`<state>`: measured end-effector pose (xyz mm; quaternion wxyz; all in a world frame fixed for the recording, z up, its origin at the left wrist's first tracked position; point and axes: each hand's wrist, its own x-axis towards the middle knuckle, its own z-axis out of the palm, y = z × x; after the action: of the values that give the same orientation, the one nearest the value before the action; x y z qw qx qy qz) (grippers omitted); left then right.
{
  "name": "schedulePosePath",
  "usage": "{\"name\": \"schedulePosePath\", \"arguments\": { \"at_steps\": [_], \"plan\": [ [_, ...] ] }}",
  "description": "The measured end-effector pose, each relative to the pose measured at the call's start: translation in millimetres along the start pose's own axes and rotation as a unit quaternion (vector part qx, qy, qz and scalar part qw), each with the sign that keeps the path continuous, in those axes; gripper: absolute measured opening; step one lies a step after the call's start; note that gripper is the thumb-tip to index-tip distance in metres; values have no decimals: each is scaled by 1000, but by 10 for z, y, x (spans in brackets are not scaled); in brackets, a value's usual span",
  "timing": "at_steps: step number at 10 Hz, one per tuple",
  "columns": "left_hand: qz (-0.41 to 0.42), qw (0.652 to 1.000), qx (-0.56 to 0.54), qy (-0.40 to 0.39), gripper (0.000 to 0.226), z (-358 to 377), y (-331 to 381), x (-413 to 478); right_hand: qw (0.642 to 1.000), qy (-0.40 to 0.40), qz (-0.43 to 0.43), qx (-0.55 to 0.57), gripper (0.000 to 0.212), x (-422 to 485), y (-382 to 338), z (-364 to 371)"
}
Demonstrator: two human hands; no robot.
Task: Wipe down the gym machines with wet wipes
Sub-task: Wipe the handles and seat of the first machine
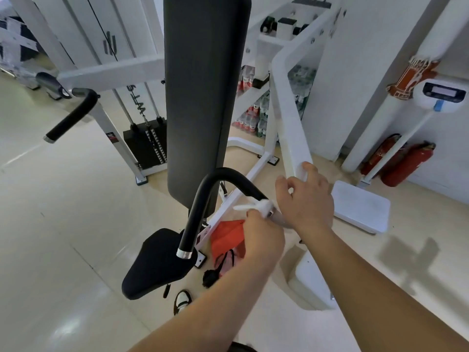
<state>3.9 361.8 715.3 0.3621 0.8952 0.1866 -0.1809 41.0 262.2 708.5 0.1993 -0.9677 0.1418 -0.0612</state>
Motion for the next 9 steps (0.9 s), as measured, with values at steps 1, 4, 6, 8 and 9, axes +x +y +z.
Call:
{"name": "schedulePosePath", "arguments": {
  "at_steps": [1, 4, 6, 8, 9],
  "plan": [
    [23, 986, -110, -125, 35, 154, -250, -202, 1000, -5, -1, -8, 47, 8, 9, 13],
    [405, 869, 142, 246, 22, -1296, -371, 235, 1000, -6, -5, -10, 43, -22, 25, 3],
    [521, 688, 498, 90, 46, -1279, -1162, 760, 983, 132, -126, 37, 18, -286, 71, 106],
    [566, 643, 513, 53, 30, -1177, -1633, 597, 976, 132, -136, 111, 18, -1108, -289, 433],
    [586, 638, 499, -40, 21, -1204, -1941, 357, 975, 80, -76, 194, 12, -1489, -727, 569]
  ]
}}
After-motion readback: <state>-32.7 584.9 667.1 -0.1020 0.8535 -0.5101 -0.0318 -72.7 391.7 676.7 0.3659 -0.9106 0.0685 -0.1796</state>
